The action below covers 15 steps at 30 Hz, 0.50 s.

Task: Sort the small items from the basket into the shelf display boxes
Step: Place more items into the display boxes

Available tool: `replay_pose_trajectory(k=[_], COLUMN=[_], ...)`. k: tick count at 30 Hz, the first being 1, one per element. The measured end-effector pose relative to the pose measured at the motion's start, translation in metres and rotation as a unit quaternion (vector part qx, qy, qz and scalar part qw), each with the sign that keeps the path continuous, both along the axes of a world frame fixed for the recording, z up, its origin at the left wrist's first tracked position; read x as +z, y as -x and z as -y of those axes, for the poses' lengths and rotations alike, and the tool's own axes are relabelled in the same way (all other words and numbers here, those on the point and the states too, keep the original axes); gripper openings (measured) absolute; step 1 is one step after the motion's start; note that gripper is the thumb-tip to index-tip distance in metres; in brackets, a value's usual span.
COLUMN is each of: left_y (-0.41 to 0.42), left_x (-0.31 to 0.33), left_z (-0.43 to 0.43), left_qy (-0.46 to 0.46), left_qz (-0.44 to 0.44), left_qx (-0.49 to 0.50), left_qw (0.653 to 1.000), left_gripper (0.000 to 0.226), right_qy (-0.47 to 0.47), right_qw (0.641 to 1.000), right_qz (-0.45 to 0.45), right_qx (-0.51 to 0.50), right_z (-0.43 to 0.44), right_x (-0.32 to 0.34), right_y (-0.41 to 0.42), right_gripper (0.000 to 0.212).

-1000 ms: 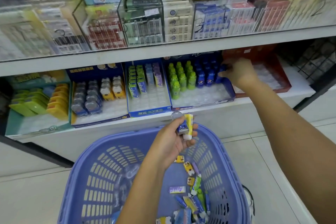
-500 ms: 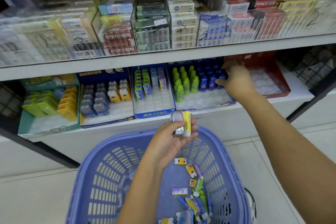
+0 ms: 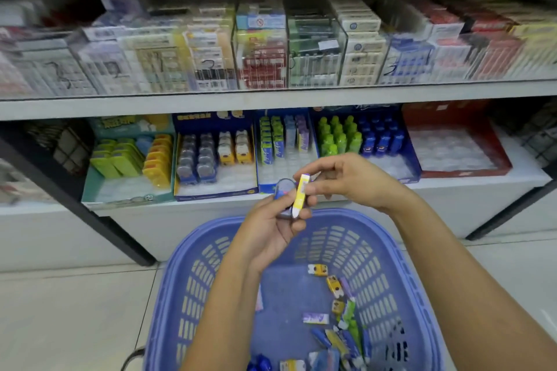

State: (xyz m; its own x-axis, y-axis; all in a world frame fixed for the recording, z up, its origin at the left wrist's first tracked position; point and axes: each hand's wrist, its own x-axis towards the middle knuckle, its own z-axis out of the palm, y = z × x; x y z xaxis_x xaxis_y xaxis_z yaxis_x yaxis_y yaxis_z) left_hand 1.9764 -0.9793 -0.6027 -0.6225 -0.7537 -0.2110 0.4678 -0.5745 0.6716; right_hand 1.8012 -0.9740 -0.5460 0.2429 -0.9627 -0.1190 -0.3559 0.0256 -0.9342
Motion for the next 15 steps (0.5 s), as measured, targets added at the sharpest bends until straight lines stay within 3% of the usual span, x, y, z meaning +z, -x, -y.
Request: replay_pose_trajectory(k=[2,4,7,10,15], left_y=[-0.002,-0.001,-0.006,-0.014,-0.018], left_x=[0.003,0.002,-0.003,-0.007,-0.013], left_z=[0.005,0.012,0.020,0.022,0.024], left_qy=[-0.019,-0.039,-0.036,-0.038,-0.064], left_qz=[-0.005,0.029,0.111,0.141,0.112], left_qx=[0.013,0.054,0.102,0.099,0.087], left_qw=[1.000,0.997,0.988,0.984,0.988], left_gripper=[0.025,0.023,0.023,0.028,0.046], right_qy=[0.014,0.057,0.140,0.173,0.149], right_qw=[1.000,0.995,0.963,0.934,0.920], right_qz=[0.003,0.020,-0.091,-0.242,-0.325], right_qx=[-0.006,-0.076,-0.211,-0.197,-0.159], right_z=[0.011,0.028,0.062,0.091,0.112], right_x=[0.004,0.004,-0.002,-0.012,-0.022], right_y=[-0.002,0.003,0.016,0.020,0.017], right_gripper=[0.020,0.020,0.015,0.017,0.020])
